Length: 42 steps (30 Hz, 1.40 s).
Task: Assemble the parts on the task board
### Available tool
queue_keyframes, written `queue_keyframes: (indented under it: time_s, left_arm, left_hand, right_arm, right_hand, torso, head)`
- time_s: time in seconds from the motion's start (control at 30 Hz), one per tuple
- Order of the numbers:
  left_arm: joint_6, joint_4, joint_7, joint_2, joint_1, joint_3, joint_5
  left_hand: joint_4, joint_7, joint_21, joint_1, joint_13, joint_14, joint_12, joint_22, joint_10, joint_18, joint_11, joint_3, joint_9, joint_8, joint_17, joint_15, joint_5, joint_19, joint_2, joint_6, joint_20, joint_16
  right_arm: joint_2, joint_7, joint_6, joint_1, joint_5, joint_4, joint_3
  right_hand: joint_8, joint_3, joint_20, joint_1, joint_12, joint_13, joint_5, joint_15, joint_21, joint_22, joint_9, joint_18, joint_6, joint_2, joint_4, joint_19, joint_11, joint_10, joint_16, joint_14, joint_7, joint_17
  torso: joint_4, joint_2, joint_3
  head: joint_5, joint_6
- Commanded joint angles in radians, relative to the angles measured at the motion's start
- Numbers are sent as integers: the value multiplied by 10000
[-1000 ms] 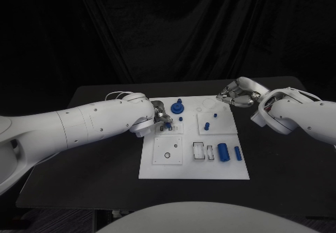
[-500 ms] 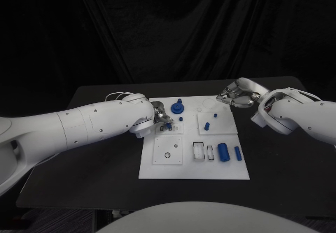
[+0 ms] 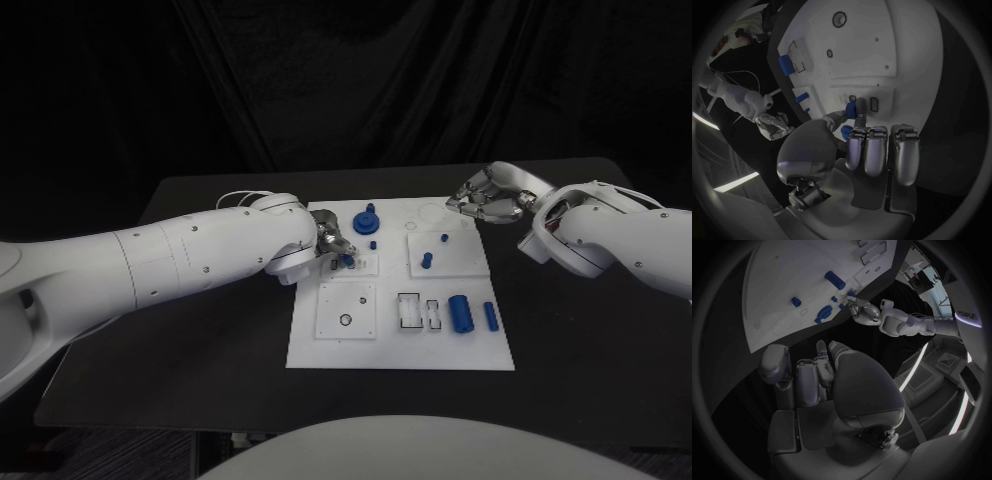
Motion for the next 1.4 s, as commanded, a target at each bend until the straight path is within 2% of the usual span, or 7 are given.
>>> queue_keyframes:
  time_s: [0.03,0.73,0.87,1.03,1.1,1.4]
  left_arm:
    - [339,30,-34,-22,-99,-50,-29]
    - [311,128,-18,-68,-104,-50,-29]
    - [292,126,-7,-68,-107,-50,-29]
    - [236,116,36,-39,-115,-50,-29]
    - [231,108,47,-26,-119,-50,-29]
    - [252,77,87,-1,-141,-50,-29]
  left_hand:
    - [4,-1,-34,-43,2634,880,27,2634,1038,-138,-38,-8,-1,-61,1951,-26,-30,1072,8,-87,-57,-49]
    - [-40,-5,-34,13,2634,860,27,2634,1038,-138,-40,2,22,-68,1875,-27,14,1072,6,-85,-54,-78]
    - [-8,10,-34,-5,2634,851,27,2634,1038,-138,-29,-47,50,-84,1845,-21,-129,1072,6,-80,-47,-93]
    - [123,19,-34,-55,2634,846,27,2634,1038,-138,-19,-203,115,-143,1827,-10,-642,1072,43,-71,-32,-106]
    - [157,23,-34,-70,2634,846,27,2634,1038,-138,-15,-247,126,-161,1826,-8,-738,1072,43,-76,-29,-108]
    - [203,33,-34,-92,2634,829,27,2634,1038,-138,-7,-322,138,-196,1762,-3,-860,1072,28,-95,-24,-133]
  right_arm:
    - [-5,-232,110,-20,1,-9,9]
    - [-6,-362,242,-20,1,-20,9]
    - [-2,-381,265,-20,1,-23,9]
    - [5,-407,303,-21,1,-24,9]
    - [4,-417,315,-21,1,-24,9]
    - [1,-484,383,-21,1,-26,9]
  right_hand:
    - [-27,63,29,91,-49,-8,67,-59,-59,1013,9,102,57,-12,-23,-74,-8,-56,-54,275,15,258]
    - [-39,82,29,117,-70,-35,95,-58,-131,994,8,114,41,-14,-24,-99,-4,-72,-85,261,23,227]
    - [-42,86,29,121,-79,-45,99,-57,-164,985,7,120,37,-15,-23,-111,-3,-80,-97,256,25,215]
    - [-44,89,29,125,-87,-54,103,-56,-174,982,7,122,34,-15,-23,-114,-2,-88,-104,253,26,208]
    - [-47,95,30,133,-103,-73,109,-55,-202,974,7,126,30,-16,-25,-124,0,-103,-116,247,27,196]
    - [-50,109,32,152,-150,-127,122,-51,-261,959,8,135,27,-17,-27,-145,3,-149,-154,230,30,159]
  torso:
    - [2,-1,-1]
    - [-2,-3,-1]
    - [-4,0,-2]
    - [0,-2,0]
    - [0,-2,-2]
    - [-3,2,-2]
  head:
    - [5,1]
    - [5,1]
    - [19,1]
    - [-4,1]
    - [-10,1]
    - [-17,1]
